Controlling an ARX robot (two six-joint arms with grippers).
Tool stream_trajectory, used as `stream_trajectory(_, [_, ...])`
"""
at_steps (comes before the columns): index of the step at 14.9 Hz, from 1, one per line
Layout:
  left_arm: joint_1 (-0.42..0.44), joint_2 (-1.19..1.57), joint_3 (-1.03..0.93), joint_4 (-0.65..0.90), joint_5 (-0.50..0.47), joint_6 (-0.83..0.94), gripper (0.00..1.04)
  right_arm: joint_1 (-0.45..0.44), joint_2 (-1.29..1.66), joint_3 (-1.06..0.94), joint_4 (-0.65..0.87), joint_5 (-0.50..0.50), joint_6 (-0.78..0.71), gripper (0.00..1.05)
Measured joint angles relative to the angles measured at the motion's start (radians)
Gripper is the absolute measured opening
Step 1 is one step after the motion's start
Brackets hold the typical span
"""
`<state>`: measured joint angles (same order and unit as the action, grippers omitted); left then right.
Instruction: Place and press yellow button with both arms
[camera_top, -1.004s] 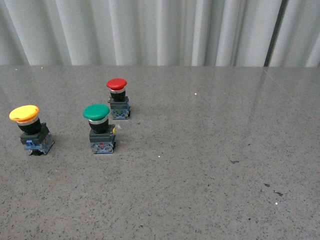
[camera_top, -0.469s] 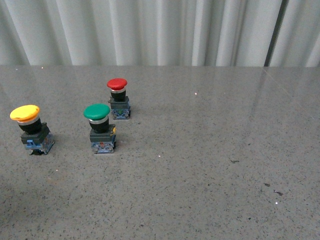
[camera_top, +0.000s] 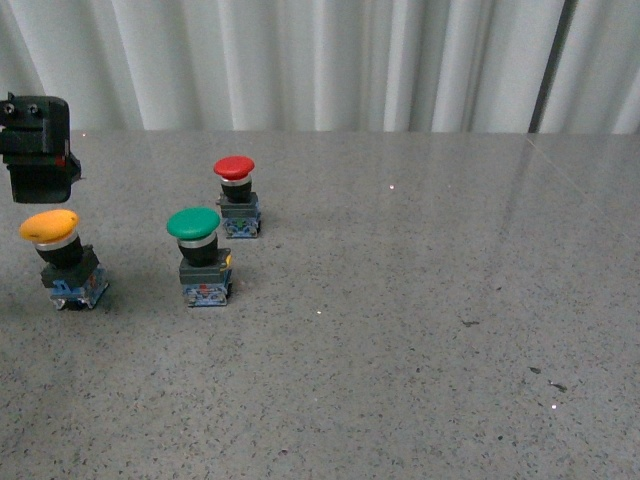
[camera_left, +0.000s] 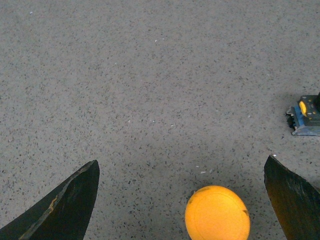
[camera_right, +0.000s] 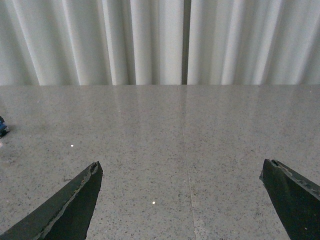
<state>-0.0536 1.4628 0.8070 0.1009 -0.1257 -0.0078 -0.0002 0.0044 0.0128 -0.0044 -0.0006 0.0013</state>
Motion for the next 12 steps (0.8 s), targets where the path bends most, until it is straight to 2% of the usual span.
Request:
stream_trajectory(6, [0.014, 0.091, -0.037, 0.089, 0.095, -0.007, 0.98, 0.000, 0.000, 0.000, 0.000, 0.000, 0.000, 0.98])
stream_trajectory(10, [-0.004, 0.111, -0.037, 0.081, 0.095, 0.039, 0.97, 0.000, 0.000, 0.000, 0.000, 0.000, 0.000, 0.98])
stream_trajectory(12, [-0.005, 0.111, -0.038, 0.087, 0.085, 0.052, 0.74, 0.000, 0.000, 0.000, 0.000, 0.000, 0.000, 0.98])
